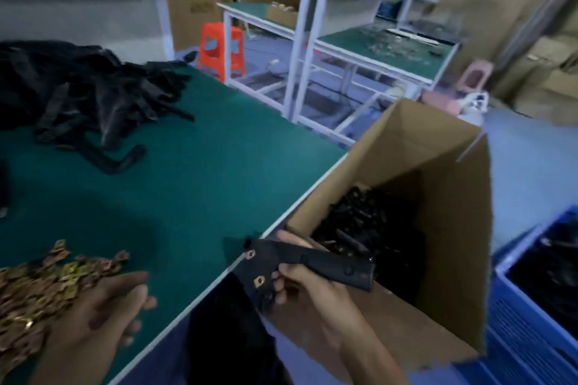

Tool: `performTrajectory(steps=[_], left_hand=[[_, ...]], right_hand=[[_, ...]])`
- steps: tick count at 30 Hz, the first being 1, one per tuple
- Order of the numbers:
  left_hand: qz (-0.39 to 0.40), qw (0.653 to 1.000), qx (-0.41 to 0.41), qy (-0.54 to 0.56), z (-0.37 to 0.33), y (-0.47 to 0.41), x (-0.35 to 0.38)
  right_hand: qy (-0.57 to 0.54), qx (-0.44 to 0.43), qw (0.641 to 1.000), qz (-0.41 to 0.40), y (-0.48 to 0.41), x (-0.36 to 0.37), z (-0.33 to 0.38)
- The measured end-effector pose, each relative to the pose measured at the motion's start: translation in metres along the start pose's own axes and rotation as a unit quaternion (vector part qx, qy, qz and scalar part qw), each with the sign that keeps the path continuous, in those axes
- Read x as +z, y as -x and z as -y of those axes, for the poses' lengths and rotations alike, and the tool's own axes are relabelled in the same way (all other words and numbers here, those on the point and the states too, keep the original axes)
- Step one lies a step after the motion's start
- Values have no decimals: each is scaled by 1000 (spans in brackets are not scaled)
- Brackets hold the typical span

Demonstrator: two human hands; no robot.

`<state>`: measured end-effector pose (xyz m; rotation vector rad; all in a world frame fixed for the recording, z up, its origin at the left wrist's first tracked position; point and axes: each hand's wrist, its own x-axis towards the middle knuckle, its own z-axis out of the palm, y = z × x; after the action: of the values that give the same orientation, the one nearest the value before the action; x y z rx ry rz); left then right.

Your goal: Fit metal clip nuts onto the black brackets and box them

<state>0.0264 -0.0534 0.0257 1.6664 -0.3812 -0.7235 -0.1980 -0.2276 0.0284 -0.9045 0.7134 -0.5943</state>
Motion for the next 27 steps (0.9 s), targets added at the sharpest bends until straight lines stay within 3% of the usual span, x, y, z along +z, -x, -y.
performTrajectory(steps=[4, 7, 10, 14, 18, 20, 23, 25, 27], left_hand=[[41, 999, 6, -32, 5, -8, 14], [51, 998, 7, -26, 1, -1, 20], [27, 999, 18, -10, -6, 11, 21], [-17, 999, -10, 29, -6, 21, 7], [-38, 998, -30, 44, -3, 23, -16], [-47, 997, -40, 52, -3, 23, -26], [-56, 995, -52, 62, -3, 25, -36], [-67, 994, -52, 67, -4, 28, -41], [-84, 993, -48, 66, -5, 32, -46]], right_hand=[[-40, -79, 974, -210, -13, -78, 62], [-184, -23, 940, -285, -29, -113, 73], [-189, 4, 931, -313, -33, -120, 54], [-2, -32, 965, -261, -54, -75, 49], [210, -127, 959, -139, -102, 18, 52], [333, -159, 929, -41, -133, 72, 49], [529, -180, 825, 80, -186, 148, 38], [604, -191, 767, 105, -217, 192, 34], [631, -186, 748, 91, -244, 224, 30]])
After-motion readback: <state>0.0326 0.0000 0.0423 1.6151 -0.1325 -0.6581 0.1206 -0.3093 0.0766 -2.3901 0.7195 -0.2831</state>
